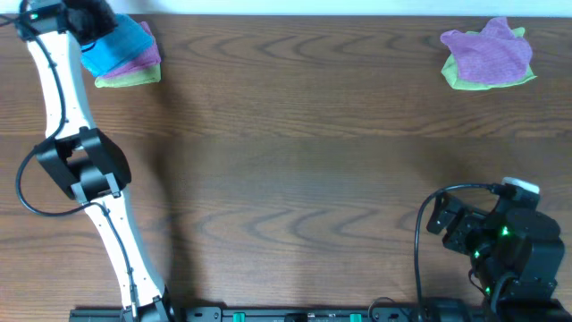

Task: Fold the cloth
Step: 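Lower the blue cloth onto the stack and adjust it with the left gripper, then open the left gripper and pull the left arm back from the stack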

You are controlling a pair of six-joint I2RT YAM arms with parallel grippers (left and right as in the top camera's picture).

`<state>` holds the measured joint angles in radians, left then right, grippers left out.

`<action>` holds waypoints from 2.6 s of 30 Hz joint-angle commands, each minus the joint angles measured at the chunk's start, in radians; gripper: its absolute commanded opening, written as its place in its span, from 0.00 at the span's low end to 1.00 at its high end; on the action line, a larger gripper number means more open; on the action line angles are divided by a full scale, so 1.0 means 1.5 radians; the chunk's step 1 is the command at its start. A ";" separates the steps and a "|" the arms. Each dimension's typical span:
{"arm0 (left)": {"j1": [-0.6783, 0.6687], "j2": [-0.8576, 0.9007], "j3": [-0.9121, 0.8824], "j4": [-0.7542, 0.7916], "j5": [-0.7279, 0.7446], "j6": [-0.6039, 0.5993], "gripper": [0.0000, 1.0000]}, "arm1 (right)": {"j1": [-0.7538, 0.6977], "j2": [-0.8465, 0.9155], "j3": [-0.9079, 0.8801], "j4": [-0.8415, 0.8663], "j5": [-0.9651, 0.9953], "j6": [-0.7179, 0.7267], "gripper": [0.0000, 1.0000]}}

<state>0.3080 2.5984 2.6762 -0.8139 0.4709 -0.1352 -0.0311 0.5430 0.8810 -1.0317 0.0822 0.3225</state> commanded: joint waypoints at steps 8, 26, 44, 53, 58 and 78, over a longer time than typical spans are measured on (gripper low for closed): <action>0.081 0.038 -0.069 0.150 0.315 -0.175 0.06 | -0.008 0.001 -0.004 -0.006 -0.008 0.009 0.99; 0.070 0.128 -0.069 0.243 0.387 -0.259 0.06 | -0.008 0.001 -0.004 -0.001 -0.023 0.027 0.99; 0.069 0.128 -0.069 0.211 0.308 -0.231 0.06 | -0.008 0.001 -0.004 0.014 -0.042 0.032 0.99; 0.065 0.128 -0.031 0.364 0.391 -0.340 0.06 | -0.008 0.001 -0.004 0.015 -0.039 0.026 0.99; 0.054 0.127 -0.009 0.376 0.460 -0.352 0.06 | -0.008 0.001 -0.004 0.015 -0.032 0.019 0.99; -0.077 0.028 0.311 -0.347 0.005 0.138 0.06 | -0.008 0.001 -0.003 0.034 0.015 -0.044 0.99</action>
<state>0.2325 2.7335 3.0962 -1.2728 0.6872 -0.1070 -0.0311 0.5430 0.8810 -0.9836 0.0650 0.2874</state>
